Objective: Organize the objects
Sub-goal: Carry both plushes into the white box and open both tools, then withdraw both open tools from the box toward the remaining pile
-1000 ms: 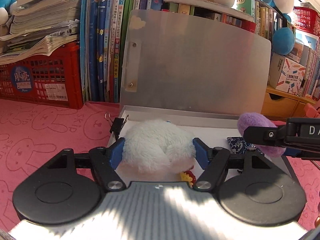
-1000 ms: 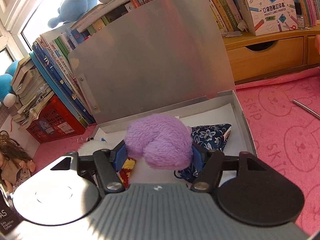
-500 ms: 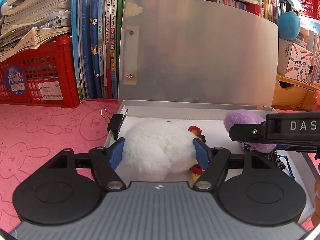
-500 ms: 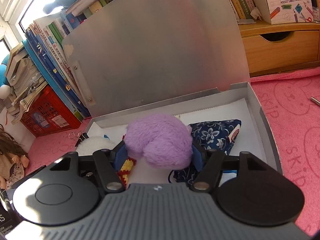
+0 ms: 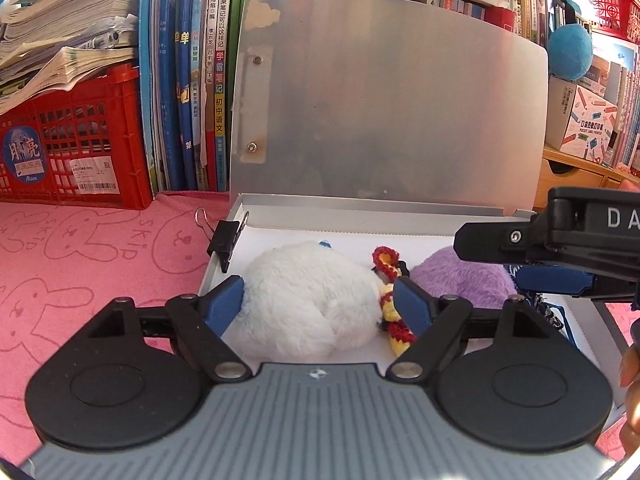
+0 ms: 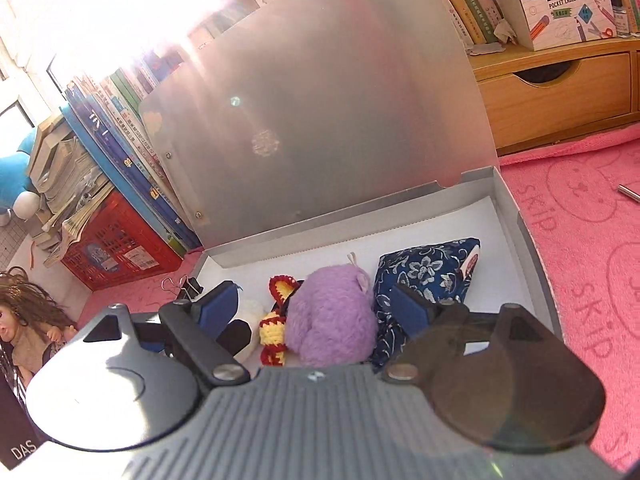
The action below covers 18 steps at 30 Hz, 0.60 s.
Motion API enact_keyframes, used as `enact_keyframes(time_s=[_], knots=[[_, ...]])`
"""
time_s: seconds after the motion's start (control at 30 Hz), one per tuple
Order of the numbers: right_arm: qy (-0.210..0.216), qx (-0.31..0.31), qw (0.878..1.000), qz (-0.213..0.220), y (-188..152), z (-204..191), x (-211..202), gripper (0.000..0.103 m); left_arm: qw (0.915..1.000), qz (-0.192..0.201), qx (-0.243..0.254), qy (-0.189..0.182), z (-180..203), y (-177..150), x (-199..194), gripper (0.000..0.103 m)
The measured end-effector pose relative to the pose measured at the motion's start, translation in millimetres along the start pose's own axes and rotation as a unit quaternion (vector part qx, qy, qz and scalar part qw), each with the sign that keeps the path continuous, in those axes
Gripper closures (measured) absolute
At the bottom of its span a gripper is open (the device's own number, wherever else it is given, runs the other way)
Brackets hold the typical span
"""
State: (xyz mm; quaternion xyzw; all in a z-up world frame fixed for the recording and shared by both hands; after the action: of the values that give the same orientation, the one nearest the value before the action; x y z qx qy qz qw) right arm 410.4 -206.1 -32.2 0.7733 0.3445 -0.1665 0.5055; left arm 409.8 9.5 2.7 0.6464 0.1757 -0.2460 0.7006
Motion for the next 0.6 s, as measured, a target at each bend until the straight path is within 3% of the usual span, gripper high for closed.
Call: enact_keyframes(time_s=[0.07,0.6], knots=[[0.000,0.001,1.000,0.006,1,1,-7,0.012,1.0000,0.001,0.007,0.005,2,0,-3,0.010],[-0.007,-0.050,0.997,0.061,-13,-1,-91,0.002,0.9987,0.037,0.021,-0.028,12,-4,-79,0.009]])
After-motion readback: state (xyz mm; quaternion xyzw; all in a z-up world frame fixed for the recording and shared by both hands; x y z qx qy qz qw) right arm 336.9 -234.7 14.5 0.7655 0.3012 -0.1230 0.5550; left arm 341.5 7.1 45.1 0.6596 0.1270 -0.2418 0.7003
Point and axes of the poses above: each gripper's, at about its wrist camera, not at the fingertips, and x roughly the way its jaws point, z to its right, y to its top, the point moved 5 cm from there along x, roughly the way its jaws point, and after that the axes turned 4 degrees about -y, right-handed, at the moved point
